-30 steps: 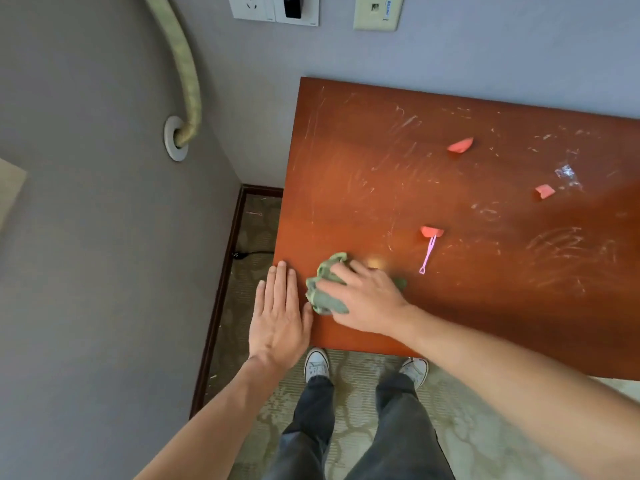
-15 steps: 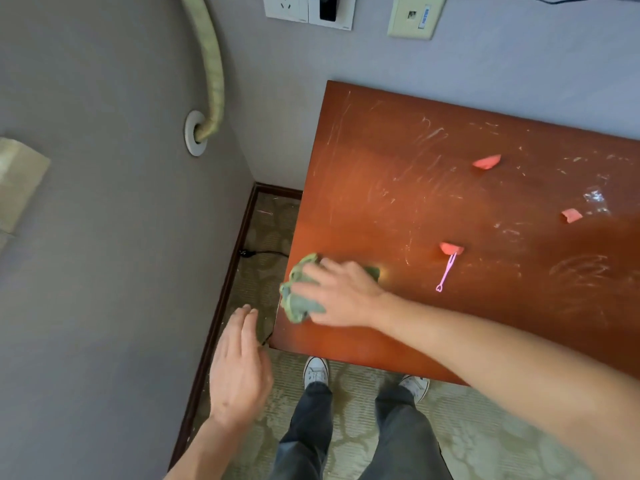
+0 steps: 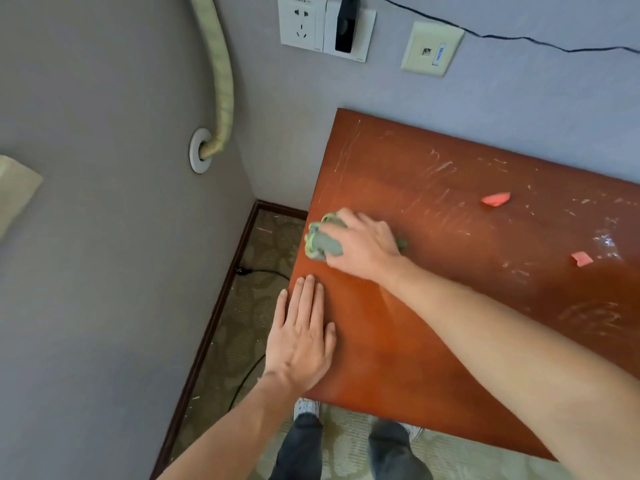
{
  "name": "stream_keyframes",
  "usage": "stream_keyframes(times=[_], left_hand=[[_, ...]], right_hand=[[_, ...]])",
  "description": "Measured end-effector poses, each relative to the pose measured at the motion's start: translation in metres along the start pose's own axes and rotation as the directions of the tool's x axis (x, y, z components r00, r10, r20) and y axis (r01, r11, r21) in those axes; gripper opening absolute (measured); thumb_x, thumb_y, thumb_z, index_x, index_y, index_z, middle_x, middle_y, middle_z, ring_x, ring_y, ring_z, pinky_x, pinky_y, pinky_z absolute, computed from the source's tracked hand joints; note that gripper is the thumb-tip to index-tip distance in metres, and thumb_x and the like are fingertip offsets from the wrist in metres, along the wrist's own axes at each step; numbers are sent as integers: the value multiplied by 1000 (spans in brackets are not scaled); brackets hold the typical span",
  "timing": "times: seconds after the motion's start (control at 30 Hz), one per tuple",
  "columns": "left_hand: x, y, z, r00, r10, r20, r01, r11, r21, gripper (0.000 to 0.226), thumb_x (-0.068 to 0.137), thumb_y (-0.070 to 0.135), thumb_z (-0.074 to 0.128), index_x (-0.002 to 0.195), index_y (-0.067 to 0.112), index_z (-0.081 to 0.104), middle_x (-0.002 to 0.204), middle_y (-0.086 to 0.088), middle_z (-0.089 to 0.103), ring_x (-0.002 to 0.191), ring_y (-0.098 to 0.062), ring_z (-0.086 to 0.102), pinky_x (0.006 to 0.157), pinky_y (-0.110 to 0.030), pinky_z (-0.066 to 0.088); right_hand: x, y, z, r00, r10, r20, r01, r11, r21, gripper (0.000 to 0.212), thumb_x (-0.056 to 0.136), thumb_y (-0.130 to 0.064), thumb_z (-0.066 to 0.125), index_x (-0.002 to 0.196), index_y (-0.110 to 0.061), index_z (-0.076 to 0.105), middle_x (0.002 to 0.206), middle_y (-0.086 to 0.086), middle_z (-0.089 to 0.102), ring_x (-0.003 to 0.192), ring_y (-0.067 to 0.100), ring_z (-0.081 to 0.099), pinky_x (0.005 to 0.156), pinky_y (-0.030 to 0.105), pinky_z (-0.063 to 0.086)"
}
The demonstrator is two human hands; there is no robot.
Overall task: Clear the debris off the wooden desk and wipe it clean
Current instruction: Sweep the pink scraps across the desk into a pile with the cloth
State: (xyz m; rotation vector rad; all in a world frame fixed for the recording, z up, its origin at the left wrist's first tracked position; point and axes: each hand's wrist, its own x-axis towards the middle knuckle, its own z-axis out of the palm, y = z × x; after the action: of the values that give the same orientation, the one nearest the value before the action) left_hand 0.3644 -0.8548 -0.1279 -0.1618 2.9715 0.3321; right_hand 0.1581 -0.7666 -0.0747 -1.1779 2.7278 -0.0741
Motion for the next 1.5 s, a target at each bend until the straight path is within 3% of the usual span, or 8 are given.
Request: stream_keyframes(times=[0.1,0.33,0.53,0.73,0.83,0.93,1.17,1.5], left_hand=[[37,1,-4,1000,-20,12,19,1000,15,73,106,46,20,162,1,12,172,-16,4,161,-29,0,128,-49,6],[55,6,0,1000,-28,14,28,1000,-8,71,107,45,15,161,1,0,172,-16,-5,160,-28,-10,129,-49,1],[58,5,2,1000,-25,11,25,999,-39,71,107,45,22,165,9,3,174,-8,-5,160,-24,-11,128,-48,3],[58,5,1,1000,-24,-2,24,997,-72,70,106,45,27,166,12,9,174,-8,-1,161,-25,-6,128,-48,7],[57,5,-1,1000,-20,8,21,996,-82,70,106,45,27,166,14,10,174,-8,-1,161,-26,-5,128,-49,9],[58,6,-2,1000,-22,15,23,997,-71,70,106,45,29,166,14,12,174,-10,2,161,-27,-1,127,-50,11],[89,0,-17,999,23,46,-21,998,-57,68,92,46,43,149,9,51,151,-18,52,138,-36,47,117,-51,34],[210,6,-37,999,-5,39,4,999,44,84,98,54,14,163,8,-12,170,-12,-24,156,-26,-27,128,-49,-11]], right_hand=[[27,-2,-2,978,192,-80,-190,981,39,54,89,-55,64,139,-37,58,134,-1,52,118,27,58,86,41,51],[38,27,-7,957,-288,19,289,953,-88,55,91,-56,59,143,-43,54,139,-5,55,114,22,59,78,34,48],[101,46,-26,977,203,-66,-205,978,-25,49,89,-52,62,136,-35,60,127,1,55,113,31,61,85,39,48],[71,49,-19,926,-364,100,373,923,-99,55,91,-57,58,144,-40,53,138,-2,55,115,24,59,79,36,51],[105,61,-32,998,-40,57,45,995,-93,52,90,-58,59,139,-42,55,128,-1,53,113,28,61,82,37,49],[126,63,-34,959,280,-45,-280,960,-1,51,87,-53,64,135,-36,61,124,1,54,112,32,61,85,40,50],[72,51,-20,962,-259,90,266,960,-84,55,90,-53,62,143,-40,55,138,-3,54,116,25,58,75,35,44],[180,114,-41,983,179,-36,-180,984,-6,59,91,-52,63,146,-40,48,143,-3,52,124,33,57,93,43,49]])
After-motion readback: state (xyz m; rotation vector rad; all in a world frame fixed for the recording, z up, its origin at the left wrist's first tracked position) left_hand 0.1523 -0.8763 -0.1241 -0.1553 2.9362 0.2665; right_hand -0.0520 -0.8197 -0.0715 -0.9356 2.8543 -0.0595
